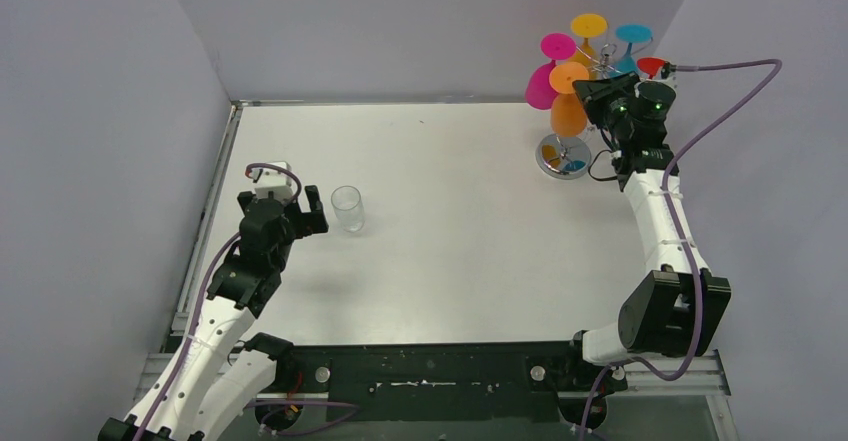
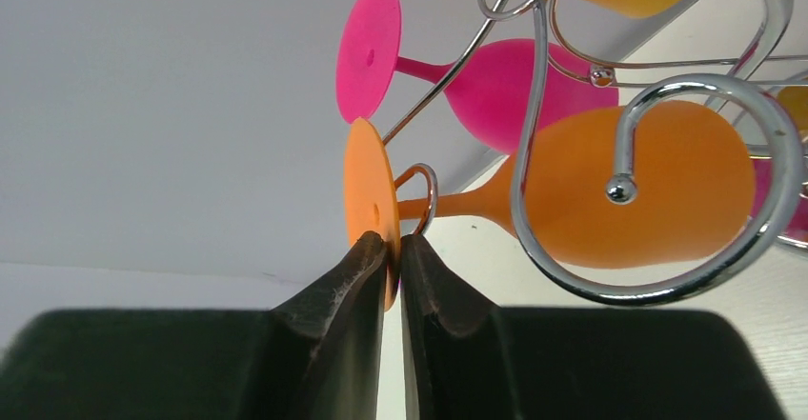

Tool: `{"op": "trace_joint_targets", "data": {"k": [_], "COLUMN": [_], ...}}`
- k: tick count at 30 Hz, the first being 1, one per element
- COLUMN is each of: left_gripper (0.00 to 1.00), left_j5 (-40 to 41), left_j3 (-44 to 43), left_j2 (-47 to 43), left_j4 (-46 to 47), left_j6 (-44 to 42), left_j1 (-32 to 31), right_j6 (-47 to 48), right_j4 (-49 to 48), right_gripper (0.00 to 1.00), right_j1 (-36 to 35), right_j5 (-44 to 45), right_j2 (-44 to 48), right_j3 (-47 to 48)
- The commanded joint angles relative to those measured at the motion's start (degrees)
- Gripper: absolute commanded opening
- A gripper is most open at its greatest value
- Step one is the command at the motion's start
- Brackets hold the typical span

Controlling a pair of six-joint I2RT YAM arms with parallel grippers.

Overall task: Take the wine glass off the wine glass rack
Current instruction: Pick up the wine glass from the wine rack.

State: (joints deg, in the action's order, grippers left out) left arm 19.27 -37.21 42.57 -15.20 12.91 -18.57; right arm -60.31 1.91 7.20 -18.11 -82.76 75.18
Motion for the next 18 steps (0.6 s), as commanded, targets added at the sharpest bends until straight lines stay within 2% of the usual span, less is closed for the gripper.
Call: {"op": "trace_joint_targets", "data": {"k": [1, 13, 18], "left_gripper": [0.93, 0.93, 0.93], "left_j5": [0.1, -0.1, -0.2], "left_j3": [-0.4, -0.5, -0.4], "left_j2": [-0.9, -0.7, -0.7], "left_j4": [3.2, 3.1, 3.1], "left_j6": [0.0, -0.1, -0.1], "left_j1": [0.5, 0.6, 0.8], "right_j6": [-3.0, -9.4, -12.8], "right_j4": [-5.4, -8.2, -10.7], "right_gripper": [0.11, 0.0, 0.0], "right_j1": [0.3, 0.8, 0.9], "right_j5": [-0.3, -1.9, -3.2], "right_j2": [3.2, 3.6, 2.6], "right_j3": [-0.7, -1.2, -1.0]}}
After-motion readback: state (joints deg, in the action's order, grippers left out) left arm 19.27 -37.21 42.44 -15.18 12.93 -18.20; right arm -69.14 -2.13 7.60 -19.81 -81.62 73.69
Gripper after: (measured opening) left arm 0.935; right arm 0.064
